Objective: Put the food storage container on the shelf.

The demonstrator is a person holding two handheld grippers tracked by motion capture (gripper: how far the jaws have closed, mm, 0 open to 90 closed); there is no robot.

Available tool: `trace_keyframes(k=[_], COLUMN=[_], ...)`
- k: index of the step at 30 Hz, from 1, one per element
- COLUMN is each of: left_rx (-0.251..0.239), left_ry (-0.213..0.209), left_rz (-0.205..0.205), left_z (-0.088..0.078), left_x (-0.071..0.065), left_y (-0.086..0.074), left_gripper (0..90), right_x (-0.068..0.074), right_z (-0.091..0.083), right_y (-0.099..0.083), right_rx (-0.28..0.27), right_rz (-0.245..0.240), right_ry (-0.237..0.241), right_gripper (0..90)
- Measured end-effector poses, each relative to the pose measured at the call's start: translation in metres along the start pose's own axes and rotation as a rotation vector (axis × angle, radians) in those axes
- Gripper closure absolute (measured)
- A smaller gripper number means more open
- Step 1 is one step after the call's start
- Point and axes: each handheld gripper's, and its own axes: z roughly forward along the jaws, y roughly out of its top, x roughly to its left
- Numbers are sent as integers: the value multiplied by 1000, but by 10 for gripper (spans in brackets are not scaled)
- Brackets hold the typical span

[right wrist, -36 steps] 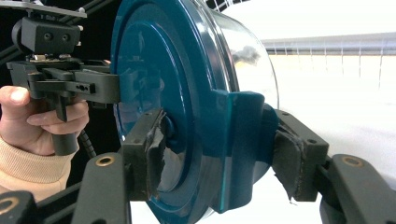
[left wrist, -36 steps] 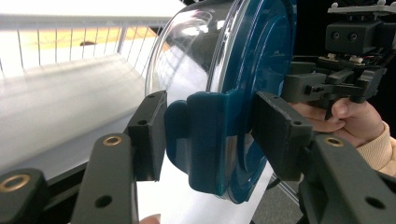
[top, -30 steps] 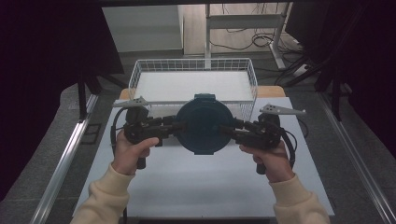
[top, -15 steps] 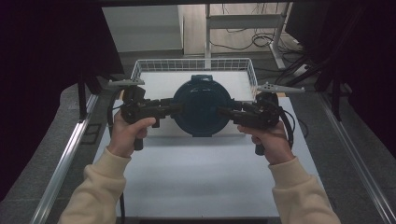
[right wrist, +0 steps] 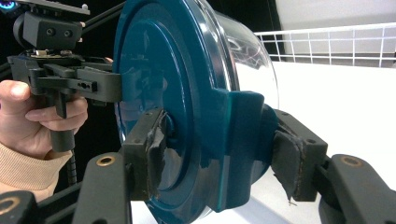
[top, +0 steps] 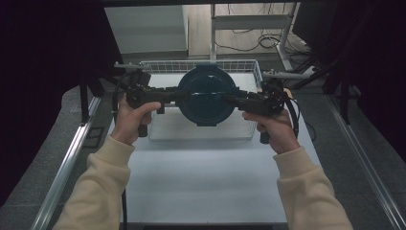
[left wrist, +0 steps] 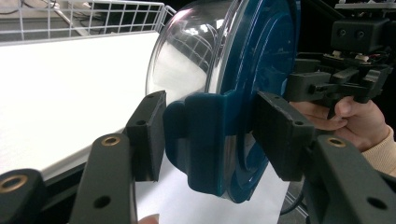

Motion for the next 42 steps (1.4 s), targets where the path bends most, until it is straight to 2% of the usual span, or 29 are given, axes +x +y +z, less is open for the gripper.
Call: trace_keyframes(k=[10,20,25,28,29,32,33,37,42], left_rx=[10,15,14,18,27,39,61,63,41], left_ry=[-7,-1,-8,-5,0,9,8,3,-1], left_rz=[-19,-22,-53,-81,-86,-104,-110,-141,-192], left_z=[3,9,17,24,27,34,37,42,45], left_x=[13,31,47,57,61,71,77,85,91], left_y=[15,37,40,38,38,35,33,29,30], left_gripper=[459,453,452,449,444,440,434,434,439], right_x=[-8,-19,-30,-39,-46,-52,-55,-63,-69], right_z=[9,22,31,39,45,51,56,62,67], right_y=[13,30,38,39,38,37,35,33,33], right_rx=[15,8,24,45,58,70,84,102,74], right_rz=[11,29,33,58,74,96,104,112,154], right_ry=[3,0,-8,-13,-17,-24,-33,-39,-41], right_gripper=[408,413,413,413,412,410,408,406,396])
